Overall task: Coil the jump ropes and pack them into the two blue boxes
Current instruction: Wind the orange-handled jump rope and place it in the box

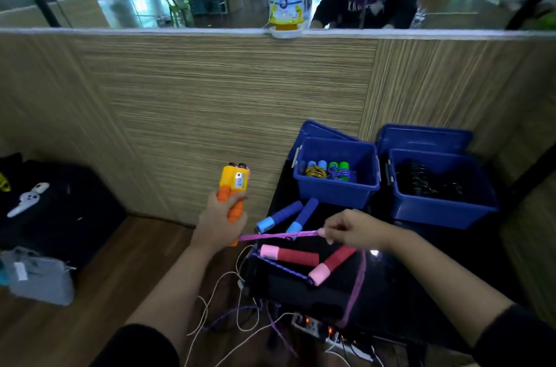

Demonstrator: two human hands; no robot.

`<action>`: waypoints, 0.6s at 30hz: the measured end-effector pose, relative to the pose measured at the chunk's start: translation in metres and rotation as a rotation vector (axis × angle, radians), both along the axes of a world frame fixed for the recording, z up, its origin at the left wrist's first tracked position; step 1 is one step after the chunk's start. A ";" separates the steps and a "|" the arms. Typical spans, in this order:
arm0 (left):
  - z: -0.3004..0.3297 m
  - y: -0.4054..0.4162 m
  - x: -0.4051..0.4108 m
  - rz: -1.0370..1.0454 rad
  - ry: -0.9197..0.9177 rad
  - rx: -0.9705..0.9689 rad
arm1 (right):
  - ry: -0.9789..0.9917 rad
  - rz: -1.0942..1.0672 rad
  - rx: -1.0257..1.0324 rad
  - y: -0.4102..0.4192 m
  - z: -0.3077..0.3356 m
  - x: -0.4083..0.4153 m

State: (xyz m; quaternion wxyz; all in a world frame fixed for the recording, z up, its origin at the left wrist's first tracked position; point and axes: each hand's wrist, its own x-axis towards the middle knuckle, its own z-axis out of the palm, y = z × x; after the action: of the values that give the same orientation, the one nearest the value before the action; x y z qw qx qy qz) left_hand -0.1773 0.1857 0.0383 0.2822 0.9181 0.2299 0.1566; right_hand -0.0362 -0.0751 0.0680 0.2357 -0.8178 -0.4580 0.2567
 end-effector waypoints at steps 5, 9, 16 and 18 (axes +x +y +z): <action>-0.003 -0.002 0.006 -0.437 0.293 0.272 | -0.079 0.038 0.100 -0.002 0.029 0.004; -0.010 -0.023 0.011 -0.673 0.324 0.333 | -0.078 0.006 0.151 0.001 0.037 0.017; -0.012 -0.029 0.012 -0.728 0.223 0.232 | 0.103 -0.185 0.236 0.003 0.029 0.011; -0.011 -0.032 0.013 -0.757 0.215 0.237 | 0.145 -0.227 0.267 0.010 0.023 0.006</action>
State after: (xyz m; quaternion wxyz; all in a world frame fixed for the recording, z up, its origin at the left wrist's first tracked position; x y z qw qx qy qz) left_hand -0.1644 0.1533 0.0272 0.1868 0.9751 -0.1156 -0.0297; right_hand -0.0306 -0.0647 0.0905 0.4021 -0.8050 -0.3746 0.2235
